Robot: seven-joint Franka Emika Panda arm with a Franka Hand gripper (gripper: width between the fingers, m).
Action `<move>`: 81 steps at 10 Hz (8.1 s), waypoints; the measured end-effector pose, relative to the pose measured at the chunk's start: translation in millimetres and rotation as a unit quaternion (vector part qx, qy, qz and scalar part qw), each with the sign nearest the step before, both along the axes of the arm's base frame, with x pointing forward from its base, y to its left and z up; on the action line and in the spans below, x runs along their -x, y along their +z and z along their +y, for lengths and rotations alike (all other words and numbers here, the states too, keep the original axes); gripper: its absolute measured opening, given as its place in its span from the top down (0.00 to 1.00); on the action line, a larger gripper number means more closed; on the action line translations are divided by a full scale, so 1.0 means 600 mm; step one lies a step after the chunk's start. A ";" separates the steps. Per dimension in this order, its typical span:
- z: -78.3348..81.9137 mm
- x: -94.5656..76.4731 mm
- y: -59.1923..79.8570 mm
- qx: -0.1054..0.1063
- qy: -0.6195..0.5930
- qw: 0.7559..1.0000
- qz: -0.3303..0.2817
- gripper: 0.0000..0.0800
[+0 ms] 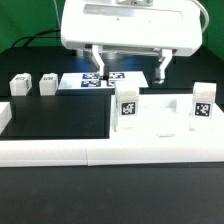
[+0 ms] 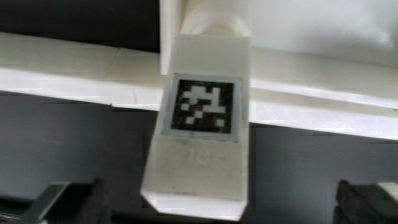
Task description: Assemble square table
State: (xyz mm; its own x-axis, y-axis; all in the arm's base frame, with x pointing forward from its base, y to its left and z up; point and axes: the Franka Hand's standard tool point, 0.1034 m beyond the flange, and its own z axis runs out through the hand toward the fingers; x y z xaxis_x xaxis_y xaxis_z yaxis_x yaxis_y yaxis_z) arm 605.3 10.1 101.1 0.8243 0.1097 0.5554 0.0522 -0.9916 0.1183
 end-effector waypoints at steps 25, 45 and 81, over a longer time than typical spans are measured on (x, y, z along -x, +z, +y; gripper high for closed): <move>0.000 -0.030 -0.048 -0.103 -0.268 0.909 0.301 0.64; -0.029 -0.040 -0.049 -0.116 -0.179 0.943 0.254 0.19; 0.011 -0.027 -0.059 -0.220 -0.435 0.835 0.257 0.23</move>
Offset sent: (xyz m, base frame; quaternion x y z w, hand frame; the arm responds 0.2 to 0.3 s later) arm 0.0000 0.0000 0.0000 0.0000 0.0000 0.0000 1.0000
